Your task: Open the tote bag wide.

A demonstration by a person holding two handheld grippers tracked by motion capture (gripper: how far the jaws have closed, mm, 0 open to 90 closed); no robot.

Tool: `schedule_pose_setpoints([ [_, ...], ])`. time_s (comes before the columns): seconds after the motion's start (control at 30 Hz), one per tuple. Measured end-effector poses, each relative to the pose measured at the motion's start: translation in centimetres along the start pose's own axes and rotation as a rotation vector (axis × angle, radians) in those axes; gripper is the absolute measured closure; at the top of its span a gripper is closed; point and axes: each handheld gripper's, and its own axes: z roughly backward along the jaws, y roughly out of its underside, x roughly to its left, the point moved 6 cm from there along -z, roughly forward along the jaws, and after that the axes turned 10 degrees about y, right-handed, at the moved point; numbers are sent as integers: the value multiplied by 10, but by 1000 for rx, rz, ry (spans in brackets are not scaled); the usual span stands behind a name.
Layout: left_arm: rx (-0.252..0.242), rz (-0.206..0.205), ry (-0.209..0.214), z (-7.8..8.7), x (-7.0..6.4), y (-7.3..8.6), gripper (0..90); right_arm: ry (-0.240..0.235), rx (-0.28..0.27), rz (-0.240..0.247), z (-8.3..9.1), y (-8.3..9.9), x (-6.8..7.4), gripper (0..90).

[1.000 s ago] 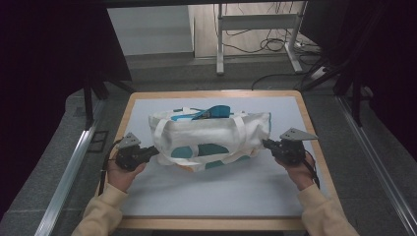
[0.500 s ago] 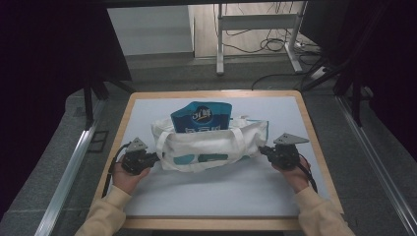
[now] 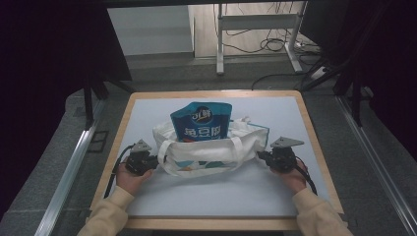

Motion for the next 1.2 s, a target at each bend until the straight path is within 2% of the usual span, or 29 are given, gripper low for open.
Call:
schedule_pose_setpoints([
  [0.37, -6, 5, -10, 1, -1, 0, 868, -8, 2, -11, 1, 1, -1, 845],
  [0.67, -18, -8, -20, 5, -1, -2, 844, -14, -1, -20, 4, 1, -2, 787],
  [0.77, -28, -22, -31, 8, -3, -2, 753, -9, -4, -25, 6, 0, -2, 707],
  [0.83, -39, -25, -27, 13, -5, -2, 677, 5, -12, -29, 9, -1, -2, 619],
  [0.87, -58, -27, -34, 19, -7, -3, 603, 18, -25, -43, 12, -2, -2, 552],
  [0.9, -58, -27, -34, 19, -7, -3, 567, 18, -25, -43, 12, -2, -2, 552],
  [0.93, -77, -27, -39, 23, -8, -4, 522, 34, -42, -62, 17, -4, -4, 480],
  [0.97, -113, -20, -49, 31, -10, -8, 498, 44, -54, -71, 20, -6, -5, 455],
  [1.0, -113, -20, -49, 31, -10, -8, 476, 44, -54, -71, 20, -6, -5, 455],
  [1.03, -137, -18, -44, 39, -14, -11, 459, 48, -67, -94, 26, -8, -7, 417],
  [1.13, -156, -14, -39, 46, -17, -12, 467, 50, -82, -103, 30, -10, -9, 406],
  [1.2, -173, -17, -69, 55, -20, -15, 485, 56, -108, -119, 38, -16, -10, 403],
])
